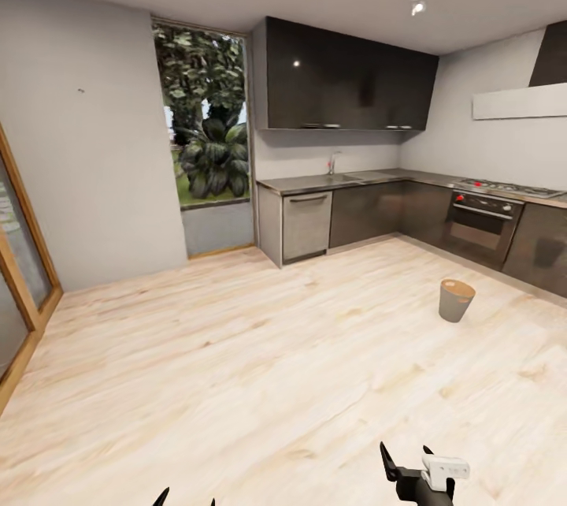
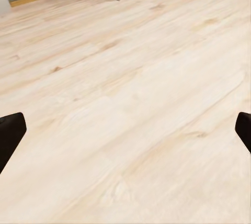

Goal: Put the three can of soda from the living room inside the tash can in the kitchen.

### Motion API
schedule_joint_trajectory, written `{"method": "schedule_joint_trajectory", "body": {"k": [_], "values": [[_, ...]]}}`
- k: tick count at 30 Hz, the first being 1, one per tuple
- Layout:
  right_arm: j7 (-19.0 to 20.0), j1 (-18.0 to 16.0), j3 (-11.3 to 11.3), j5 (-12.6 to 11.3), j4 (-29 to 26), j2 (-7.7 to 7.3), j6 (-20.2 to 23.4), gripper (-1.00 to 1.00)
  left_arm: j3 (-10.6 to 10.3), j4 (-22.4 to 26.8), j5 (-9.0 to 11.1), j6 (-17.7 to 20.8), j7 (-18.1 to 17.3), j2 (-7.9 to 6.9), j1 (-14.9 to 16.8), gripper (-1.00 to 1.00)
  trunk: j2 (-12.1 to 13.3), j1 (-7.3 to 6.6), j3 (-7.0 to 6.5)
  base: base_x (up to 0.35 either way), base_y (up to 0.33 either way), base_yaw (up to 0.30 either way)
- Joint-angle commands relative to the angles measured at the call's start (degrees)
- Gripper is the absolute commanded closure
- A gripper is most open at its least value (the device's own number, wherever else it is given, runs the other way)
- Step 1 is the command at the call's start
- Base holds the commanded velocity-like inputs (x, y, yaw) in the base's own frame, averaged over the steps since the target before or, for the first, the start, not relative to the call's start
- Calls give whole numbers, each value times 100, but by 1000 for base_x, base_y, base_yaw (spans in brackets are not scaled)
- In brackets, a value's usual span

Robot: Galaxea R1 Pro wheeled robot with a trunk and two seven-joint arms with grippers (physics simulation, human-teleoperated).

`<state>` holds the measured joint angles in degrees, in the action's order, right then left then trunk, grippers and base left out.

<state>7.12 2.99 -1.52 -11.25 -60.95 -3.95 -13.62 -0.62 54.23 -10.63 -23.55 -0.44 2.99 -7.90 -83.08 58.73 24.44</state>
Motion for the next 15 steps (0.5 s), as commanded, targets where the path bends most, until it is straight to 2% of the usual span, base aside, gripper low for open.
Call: {"method": "schedule_joint_trajectory", "body": {"k": [1,15], "values": [[-3,0,-2,0,2,0,0,-100,0,0,0,0,0,0,1,-100,0,0,0,272,-161,-10],[-8,0,-17,0,4,-3,0,-100,0,0,0,0,0,0,2,-100,0,0,0,289,-126,-2]]}}
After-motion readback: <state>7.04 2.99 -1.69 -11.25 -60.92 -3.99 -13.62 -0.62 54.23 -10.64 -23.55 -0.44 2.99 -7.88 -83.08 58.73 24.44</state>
